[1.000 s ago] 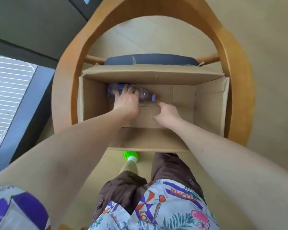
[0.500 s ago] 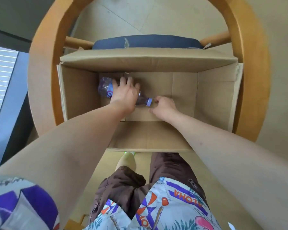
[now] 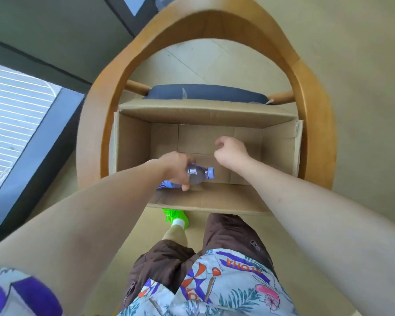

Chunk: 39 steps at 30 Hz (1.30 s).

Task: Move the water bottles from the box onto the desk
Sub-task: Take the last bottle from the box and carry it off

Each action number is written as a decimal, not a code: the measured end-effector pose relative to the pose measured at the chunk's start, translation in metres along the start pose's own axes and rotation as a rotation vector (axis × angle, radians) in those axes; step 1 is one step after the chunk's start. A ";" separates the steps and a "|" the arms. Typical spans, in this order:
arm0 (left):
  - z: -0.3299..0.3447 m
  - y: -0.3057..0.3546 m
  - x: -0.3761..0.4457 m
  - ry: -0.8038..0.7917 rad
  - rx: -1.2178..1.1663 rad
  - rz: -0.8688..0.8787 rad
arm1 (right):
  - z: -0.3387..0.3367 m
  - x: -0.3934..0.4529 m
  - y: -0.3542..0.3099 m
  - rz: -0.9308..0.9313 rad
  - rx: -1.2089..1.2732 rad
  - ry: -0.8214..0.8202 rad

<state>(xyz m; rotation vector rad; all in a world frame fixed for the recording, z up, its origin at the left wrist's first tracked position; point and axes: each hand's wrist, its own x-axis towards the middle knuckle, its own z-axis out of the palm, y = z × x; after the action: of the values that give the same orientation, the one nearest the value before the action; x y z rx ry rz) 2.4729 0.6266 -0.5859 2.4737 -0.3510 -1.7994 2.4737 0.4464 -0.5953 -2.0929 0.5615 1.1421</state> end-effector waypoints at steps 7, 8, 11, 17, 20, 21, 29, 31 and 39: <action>-0.044 0.000 -0.064 -0.059 -0.414 -0.063 | -0.014 -0.036 -0.041 -0.082 -0.008 0.030; -0.048 -0.001 -0.074 -0.055 -0.458 -0.067 | -0.015 -0.042 -0.047 -0.099 -0.007 0.038; -0.056 -0.012 -0.106 -0.049 -0.551 -0.095 | -0.020 -0.058 -0.069 -0.158 -0.023 0.058; -0.040 -0.052 -0.182 0.107 -0.745 -0.179 | -0.008 -0.090 -0.123 -0.357 -0.177 0.057; -0.016 -0.076 -0.223 0.189 -0.910 -0.246 | 0.016 -0.115 -0.151 -0.477 -0.268 0.025; -0.006 -0.084 -0.237 0.229 -0.958 -0.266 | 0.026 -0.125 -0.160 -0.523 -0.303 0.017; 0.122 -0.125 -0.369 0.724 -1.197 -0.406 | 0.130 -0.239 -0.208 -0.859 -0.616 -0.055; 0.166 -0.127 -0.403 0.844 -1.245 -0.467 | 0.163 -0.276 -0.208 -0.931 -0.661 -0.093; 0.368 -0.104 -0.517 1.295 -1.396 -0.872 | 0.306 -0.429 -0.169 -1.300 -0.920 -0.281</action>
<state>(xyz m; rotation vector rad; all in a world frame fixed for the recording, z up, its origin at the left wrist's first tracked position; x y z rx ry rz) 1.9894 0.8718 -0.2400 1.9289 1.5340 0.1595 2.1879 0.8066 -0.2877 -2.1543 -1.5252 0.8327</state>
